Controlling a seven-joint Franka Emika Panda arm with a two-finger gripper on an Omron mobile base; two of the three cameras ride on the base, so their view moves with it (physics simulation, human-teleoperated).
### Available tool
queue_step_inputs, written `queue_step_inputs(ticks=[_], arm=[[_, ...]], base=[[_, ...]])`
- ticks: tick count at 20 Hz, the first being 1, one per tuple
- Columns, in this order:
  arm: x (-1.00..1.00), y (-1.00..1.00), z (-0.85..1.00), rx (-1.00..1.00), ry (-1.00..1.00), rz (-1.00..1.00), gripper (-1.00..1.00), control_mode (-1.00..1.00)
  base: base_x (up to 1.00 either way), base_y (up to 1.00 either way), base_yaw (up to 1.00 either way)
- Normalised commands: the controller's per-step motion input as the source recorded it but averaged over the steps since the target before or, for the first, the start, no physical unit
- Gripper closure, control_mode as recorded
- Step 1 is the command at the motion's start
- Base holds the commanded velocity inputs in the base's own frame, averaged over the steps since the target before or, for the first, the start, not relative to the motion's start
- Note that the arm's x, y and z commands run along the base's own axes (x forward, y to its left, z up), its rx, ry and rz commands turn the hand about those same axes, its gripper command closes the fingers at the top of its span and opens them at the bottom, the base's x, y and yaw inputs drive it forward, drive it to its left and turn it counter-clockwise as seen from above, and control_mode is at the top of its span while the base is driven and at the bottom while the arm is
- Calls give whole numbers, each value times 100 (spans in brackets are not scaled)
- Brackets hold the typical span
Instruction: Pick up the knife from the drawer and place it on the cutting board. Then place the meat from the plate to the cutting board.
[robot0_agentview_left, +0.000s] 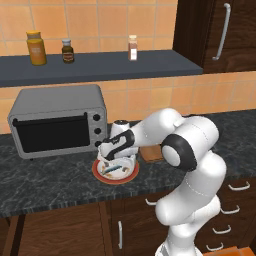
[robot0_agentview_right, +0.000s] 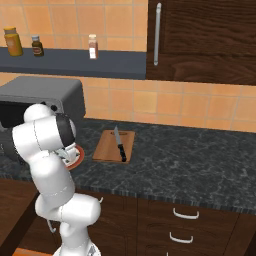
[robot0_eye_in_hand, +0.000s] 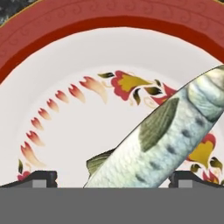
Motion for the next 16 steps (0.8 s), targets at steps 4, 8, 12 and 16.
queue_step_inputs(ticks=[4, 8, 12, 16], arm=[[0, 5, -1, 0, 7, -4, -100, -100], [0, 2, 0, 0, 4, -1, 100, -100], [0, 0, 0, 0, 1, 0, 100, -100], [-7, 0, 2, 0, 0, 0, 100, -100]], base=[[0, 0, 0], [0, 0, 0], [0, 0, 0], [0, 0, 0]])
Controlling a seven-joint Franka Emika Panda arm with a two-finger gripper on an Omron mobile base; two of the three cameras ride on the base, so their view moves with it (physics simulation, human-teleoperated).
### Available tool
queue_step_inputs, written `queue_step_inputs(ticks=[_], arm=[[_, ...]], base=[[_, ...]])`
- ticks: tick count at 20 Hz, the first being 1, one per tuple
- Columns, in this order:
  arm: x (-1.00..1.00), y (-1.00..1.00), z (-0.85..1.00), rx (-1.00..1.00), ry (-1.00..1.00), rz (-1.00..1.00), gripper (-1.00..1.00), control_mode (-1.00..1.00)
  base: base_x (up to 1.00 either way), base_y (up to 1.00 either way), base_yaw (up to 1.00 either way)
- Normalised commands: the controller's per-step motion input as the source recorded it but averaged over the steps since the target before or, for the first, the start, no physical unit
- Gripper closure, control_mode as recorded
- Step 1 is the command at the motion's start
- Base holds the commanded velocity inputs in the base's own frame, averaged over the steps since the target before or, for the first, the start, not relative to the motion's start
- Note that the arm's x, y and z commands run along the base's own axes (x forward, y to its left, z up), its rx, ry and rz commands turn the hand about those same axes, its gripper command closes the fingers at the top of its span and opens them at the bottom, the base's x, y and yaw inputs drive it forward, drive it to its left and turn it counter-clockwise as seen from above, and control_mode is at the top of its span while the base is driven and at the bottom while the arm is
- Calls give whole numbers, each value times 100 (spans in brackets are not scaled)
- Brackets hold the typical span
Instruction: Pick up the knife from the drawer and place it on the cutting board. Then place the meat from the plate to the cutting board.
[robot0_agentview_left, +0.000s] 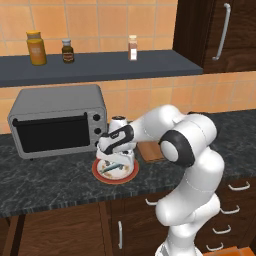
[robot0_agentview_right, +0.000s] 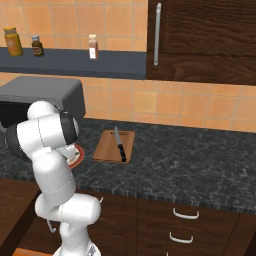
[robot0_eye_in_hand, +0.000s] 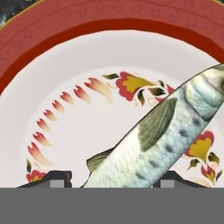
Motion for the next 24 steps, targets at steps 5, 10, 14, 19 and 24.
queue_step_inputs(ticks=[5, 10, 14, 19, 24], arm=[[-62, -11, 46, 0, -3, 0, 100, -100], [-63, -35, 68, 0, 0, 0, 100, -100], [-28, -70, 61, -2, 2, 11, 100, -100], [0, -78, 17, -3, 0, 20, 100, -100], [16, -89, 1, 0, -3, 33, 100, -100]], base=[[0, 0, 0], [0, 0, 0], [0, 0, 0], [0, 0, 0], [0, 0, 0]])
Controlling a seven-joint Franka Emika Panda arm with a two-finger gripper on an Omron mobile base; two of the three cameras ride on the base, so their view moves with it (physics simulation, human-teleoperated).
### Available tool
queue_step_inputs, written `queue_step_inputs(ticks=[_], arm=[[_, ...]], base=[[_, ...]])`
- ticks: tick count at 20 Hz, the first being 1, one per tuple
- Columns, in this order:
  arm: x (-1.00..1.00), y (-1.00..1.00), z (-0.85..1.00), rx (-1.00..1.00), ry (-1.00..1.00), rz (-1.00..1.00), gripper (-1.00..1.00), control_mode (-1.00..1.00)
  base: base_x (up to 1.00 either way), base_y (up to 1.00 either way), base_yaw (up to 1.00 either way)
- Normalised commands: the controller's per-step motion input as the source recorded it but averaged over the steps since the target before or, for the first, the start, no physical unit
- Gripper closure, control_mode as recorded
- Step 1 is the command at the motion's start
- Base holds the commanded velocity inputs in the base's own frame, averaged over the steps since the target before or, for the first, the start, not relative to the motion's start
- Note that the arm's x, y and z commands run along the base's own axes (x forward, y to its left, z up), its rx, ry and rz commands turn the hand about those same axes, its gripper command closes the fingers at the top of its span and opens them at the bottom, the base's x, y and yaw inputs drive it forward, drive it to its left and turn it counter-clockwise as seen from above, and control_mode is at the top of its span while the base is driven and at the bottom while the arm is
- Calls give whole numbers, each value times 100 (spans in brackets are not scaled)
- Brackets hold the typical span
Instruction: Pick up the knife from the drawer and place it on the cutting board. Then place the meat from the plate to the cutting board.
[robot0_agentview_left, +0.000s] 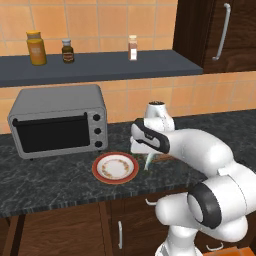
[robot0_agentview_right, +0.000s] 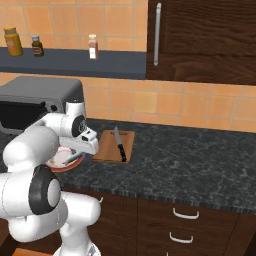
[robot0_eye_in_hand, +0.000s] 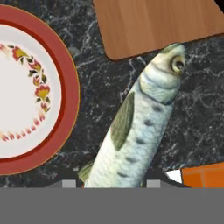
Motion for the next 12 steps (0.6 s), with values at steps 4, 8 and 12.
queue_step_inputs(ticks=[4, 8, 12], arm=[[42, -80, 19, -2, 0, 39, 100, -100], [51, -60, 7, -1, 0, 39, 100, -100], [44, -16, -1, 0, -10, 30, 100, -100]], base=[[0, 0, 0], [0, 0, 0], [0, 0, 0]])
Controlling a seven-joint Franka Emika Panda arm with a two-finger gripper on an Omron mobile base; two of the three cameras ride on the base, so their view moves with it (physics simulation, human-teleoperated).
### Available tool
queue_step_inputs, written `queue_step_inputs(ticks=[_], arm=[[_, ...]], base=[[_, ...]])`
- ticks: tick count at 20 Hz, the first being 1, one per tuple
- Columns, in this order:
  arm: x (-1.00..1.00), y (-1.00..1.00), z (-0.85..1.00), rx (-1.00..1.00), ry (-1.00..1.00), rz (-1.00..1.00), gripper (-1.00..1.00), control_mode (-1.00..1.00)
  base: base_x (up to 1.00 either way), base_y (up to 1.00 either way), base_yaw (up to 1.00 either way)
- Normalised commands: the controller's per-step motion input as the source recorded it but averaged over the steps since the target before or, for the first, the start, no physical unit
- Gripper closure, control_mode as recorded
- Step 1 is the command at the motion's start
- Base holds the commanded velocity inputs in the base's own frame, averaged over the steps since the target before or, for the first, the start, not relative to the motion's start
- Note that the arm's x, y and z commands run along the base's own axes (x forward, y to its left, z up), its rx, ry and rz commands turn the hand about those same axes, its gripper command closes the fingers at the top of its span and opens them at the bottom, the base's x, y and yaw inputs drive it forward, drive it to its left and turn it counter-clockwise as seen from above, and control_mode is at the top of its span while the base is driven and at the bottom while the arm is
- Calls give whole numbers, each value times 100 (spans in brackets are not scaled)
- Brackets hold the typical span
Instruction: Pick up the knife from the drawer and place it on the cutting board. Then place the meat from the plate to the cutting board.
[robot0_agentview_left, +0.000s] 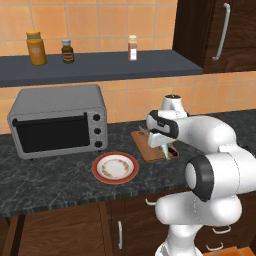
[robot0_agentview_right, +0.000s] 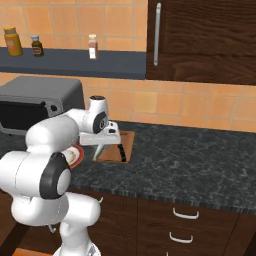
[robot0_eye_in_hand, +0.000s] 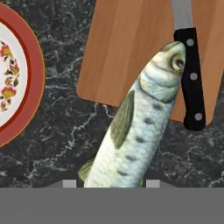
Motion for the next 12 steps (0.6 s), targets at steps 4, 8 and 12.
queue_step_inputs(ticks=[4, 8, 12], arm=[[59, 0, -4, 0, -3, 39, 100, -100], [71, 6, -19, -2, 1, 39, 100, -100], [69, 7, -49, -7, 9, 33, 100, -100]], base=[[0, 0, 0], [0, 0, 0], [0, 0, 0]])
